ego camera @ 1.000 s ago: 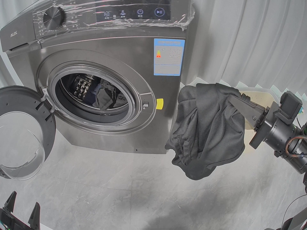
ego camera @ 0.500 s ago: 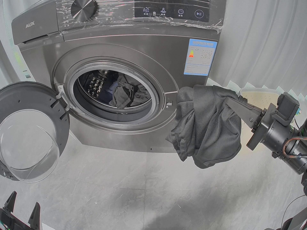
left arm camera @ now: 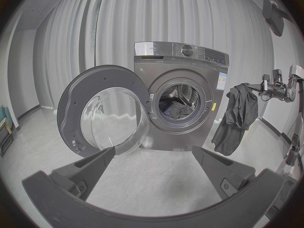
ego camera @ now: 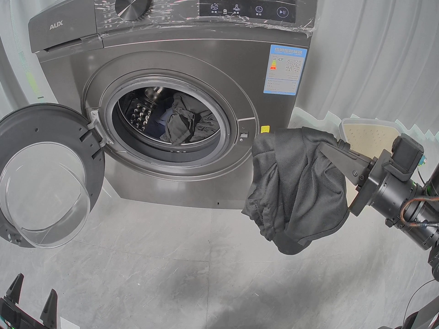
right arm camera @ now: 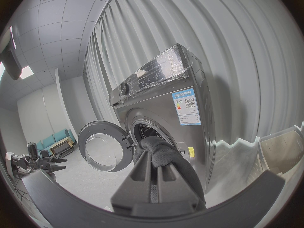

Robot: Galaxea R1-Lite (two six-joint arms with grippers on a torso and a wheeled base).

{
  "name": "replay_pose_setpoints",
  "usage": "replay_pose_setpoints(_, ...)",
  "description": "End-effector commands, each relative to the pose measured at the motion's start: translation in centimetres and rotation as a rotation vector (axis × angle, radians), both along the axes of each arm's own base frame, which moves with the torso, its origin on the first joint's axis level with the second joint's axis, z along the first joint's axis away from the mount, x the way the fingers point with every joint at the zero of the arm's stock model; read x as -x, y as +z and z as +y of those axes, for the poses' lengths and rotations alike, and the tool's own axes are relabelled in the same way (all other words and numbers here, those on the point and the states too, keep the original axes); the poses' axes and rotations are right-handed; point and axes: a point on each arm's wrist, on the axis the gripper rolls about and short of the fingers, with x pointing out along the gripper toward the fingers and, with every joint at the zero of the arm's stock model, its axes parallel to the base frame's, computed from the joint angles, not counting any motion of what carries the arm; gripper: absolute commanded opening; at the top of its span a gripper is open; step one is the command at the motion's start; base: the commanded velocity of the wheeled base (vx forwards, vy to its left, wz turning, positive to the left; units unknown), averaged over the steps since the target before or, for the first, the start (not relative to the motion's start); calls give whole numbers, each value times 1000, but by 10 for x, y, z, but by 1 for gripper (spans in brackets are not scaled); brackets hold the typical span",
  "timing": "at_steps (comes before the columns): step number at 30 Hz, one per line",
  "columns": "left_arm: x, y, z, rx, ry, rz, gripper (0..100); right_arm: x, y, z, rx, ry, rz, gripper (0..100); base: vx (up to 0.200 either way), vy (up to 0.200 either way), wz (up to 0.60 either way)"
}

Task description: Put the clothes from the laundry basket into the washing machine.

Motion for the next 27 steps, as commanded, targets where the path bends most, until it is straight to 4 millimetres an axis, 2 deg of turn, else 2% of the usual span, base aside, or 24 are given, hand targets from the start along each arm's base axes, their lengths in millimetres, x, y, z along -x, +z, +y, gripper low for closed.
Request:
replay_pose_setpoints(1, 0, -4, 0, 1, 0, -2, 100, 0, 0, 0, 1, 0, 1, 0, 0, 200, 0)
replay_pose_setpoints(14, 0, -4, 0, 1, 0, -2, 100, 0, 0, 0, 1, -1, 1, 0, 0, 200, 0)
replay_pose_setpoints(27, 0, -4, 0, 1, 0, -2, 100, -1, 0, -1, 1, -6, 1, 0, 0, 15, 0)
